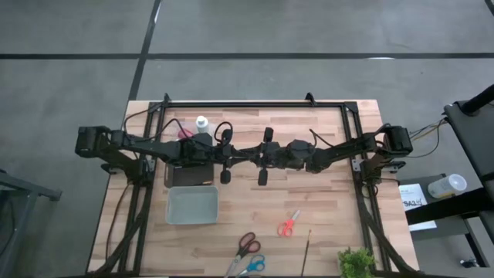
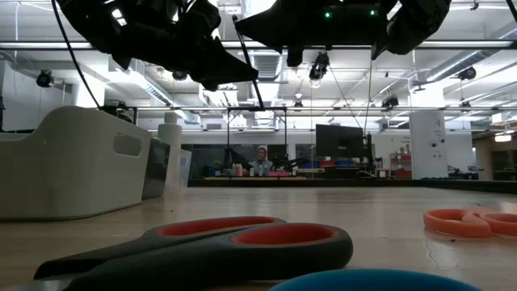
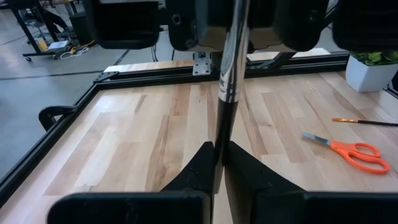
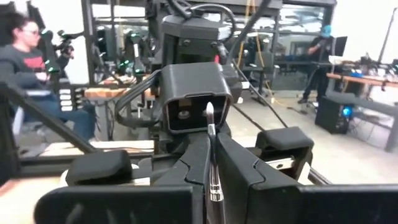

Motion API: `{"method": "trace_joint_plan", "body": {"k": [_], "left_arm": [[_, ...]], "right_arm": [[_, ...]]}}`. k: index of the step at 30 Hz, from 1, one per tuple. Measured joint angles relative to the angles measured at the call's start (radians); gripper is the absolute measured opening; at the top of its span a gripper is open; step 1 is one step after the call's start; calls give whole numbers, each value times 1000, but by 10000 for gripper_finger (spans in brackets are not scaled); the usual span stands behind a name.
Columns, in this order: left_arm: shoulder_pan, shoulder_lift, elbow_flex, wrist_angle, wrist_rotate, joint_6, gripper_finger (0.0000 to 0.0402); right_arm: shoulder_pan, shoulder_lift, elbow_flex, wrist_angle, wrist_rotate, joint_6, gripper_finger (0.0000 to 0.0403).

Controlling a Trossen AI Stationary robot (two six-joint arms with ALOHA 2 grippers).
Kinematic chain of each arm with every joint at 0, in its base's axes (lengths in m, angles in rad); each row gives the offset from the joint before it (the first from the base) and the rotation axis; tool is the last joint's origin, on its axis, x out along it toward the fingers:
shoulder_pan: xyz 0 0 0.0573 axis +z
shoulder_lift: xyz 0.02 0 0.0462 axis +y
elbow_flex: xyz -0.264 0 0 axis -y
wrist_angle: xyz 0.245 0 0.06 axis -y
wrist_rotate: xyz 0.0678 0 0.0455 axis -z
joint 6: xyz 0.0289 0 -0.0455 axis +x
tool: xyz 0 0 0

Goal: Pick & Place Paint Supplies
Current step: Put the silver makeup brush into the black bin

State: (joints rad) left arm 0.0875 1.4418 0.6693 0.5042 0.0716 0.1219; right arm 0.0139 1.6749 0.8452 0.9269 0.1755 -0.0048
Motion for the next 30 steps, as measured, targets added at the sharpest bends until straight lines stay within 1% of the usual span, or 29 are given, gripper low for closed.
{"method": "trace_joint_plan", "body": {"k": [2, 10, 12, 17, 20, 23, 30], "left_arm": [[0, 0, 0, 0, 0, 0, 22], [0, 0, 0, 1, -1, 0, 22], [0, 0, 0, 1, -3, 0, 22], [1, -1, 0, 4, -8, 0, 22], [1, -1, 0, 4, -6, 0, 22], [1, -1, 0, 3, 0, 0, 22], [0, -1, 0, 1, 4, 0, 22]], "right_arm": [[1, 0, 0, 4, 25, 12, 20], [1, 0, 0, 11, 36, 56, 21], [1, 0, 0, 13, 48, 76, 29], [2, 0, -1, 23, 97, 185, 81], [2, 0, -1, 23, 100, 167, 119], [1, 0, -1, 19, 77, 137, 150], [1, 0, -1, 19, 67, 135, 200]]}}
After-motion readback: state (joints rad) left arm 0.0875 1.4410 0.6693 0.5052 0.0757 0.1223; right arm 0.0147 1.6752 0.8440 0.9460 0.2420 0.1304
